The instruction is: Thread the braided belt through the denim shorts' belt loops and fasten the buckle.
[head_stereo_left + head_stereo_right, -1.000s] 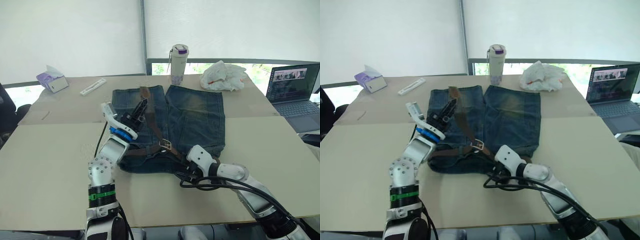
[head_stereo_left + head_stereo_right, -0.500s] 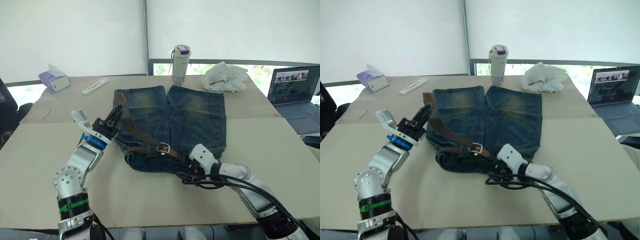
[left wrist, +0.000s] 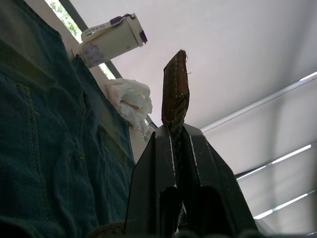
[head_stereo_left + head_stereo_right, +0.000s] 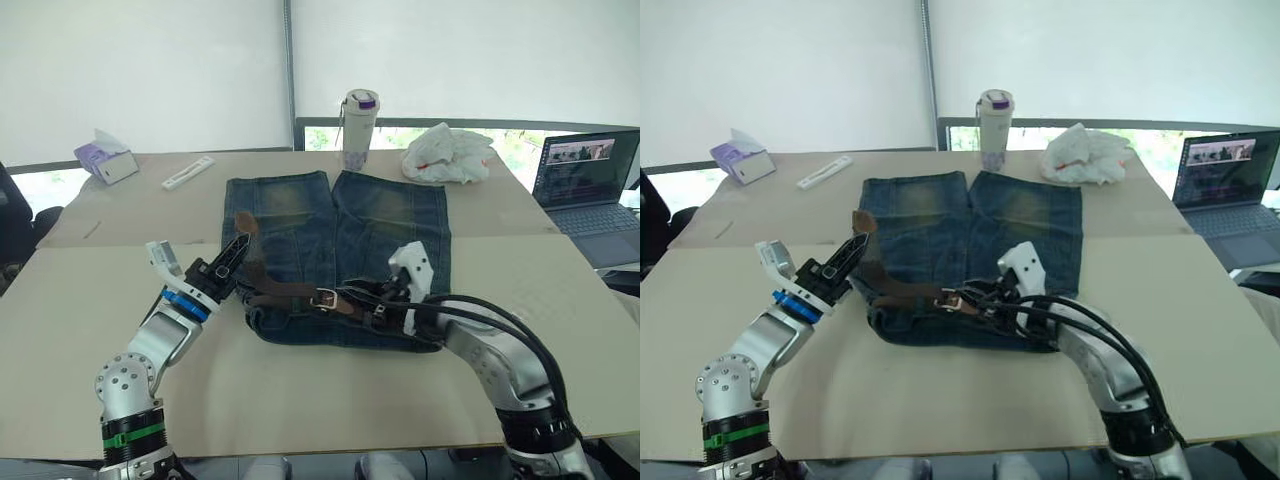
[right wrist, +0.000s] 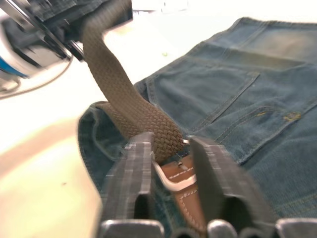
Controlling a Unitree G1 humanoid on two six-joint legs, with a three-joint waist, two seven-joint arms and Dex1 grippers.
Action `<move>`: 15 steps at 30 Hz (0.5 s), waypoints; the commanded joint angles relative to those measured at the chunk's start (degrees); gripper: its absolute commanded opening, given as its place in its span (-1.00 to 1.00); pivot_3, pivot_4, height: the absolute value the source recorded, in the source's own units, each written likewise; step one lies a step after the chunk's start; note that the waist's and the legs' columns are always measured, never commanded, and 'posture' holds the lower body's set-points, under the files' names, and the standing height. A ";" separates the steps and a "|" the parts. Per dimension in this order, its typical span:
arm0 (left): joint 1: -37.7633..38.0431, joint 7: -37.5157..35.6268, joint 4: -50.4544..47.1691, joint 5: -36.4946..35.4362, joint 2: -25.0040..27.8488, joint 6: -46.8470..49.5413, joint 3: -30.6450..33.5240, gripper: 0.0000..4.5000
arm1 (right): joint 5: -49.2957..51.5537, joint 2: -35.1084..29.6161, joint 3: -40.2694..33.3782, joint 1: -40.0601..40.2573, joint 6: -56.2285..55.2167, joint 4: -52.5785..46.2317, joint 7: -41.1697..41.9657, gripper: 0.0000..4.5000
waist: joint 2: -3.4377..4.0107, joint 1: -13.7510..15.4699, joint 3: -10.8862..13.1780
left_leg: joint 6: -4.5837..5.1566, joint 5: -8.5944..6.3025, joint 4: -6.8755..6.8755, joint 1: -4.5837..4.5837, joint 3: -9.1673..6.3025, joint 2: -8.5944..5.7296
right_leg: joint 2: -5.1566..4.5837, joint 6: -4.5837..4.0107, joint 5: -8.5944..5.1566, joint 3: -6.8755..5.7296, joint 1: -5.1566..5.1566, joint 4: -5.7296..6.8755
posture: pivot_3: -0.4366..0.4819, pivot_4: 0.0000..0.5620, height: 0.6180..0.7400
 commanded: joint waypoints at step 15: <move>3.20 -4.42 0.50 1.44 3.91 -0.46 0.58 -1.00 | -6.83 1.08 4.22 -3.47 -6.00 4.44 1.81 -0.96 | 0.01 -0.26 0.01 | -0.01 0.00 -0.02 -0.01 -0.02 0.06 | 0.05 -0.01 0.00 0.01 -0.05 0.02 | -0.05 -0.47 1.00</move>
